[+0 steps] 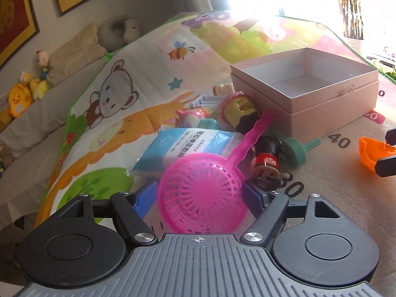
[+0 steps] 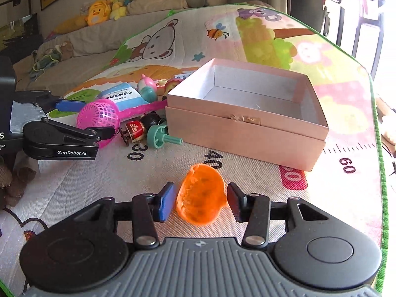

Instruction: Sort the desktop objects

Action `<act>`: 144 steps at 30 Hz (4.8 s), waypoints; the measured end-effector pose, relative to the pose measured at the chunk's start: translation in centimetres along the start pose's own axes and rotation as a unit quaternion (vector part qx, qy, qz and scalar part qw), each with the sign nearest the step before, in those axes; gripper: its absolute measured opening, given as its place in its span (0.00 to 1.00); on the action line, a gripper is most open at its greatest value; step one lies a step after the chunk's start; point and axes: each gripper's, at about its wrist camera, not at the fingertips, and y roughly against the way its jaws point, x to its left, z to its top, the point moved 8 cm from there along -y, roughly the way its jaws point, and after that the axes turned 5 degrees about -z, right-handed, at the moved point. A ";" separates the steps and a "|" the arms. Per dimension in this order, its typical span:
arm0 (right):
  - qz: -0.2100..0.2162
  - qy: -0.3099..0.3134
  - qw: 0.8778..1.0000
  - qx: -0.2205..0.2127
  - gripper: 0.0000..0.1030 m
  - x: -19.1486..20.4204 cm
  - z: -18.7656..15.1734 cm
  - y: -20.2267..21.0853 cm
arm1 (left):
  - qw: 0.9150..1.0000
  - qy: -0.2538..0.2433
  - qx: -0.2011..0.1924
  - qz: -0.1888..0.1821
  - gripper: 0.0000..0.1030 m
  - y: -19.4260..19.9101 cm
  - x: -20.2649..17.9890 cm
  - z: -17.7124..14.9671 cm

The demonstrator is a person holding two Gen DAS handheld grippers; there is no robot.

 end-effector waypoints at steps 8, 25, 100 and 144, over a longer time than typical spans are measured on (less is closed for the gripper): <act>-0.020 -0.003 1.000 -0.017 0.69 -0.5 -0.1 0.8 | 0.978 0.149 0.045 -0.142 0.78 4.1 -0.3 -2.9; -0.005 -0.003 1.000 0.028 0.51 -0.1 0.0 -1.7 | 0.987 0.032 0.042 -0.151 0.83 5.3 -4.8 -4.4; -0.013 -0.022 0.999 -0.020 0.50 -3.1 -0.4 3.6 | 0.986 0.027 0.009 -0.164 1.00 1.3 -6.6 -1.4; 0.027 0.056 0.997 0.039 0.11 2.4 0.2 0.5 | 0.990 0.021 0.013 -0.138 0.68 2.7 -3.5 -2.5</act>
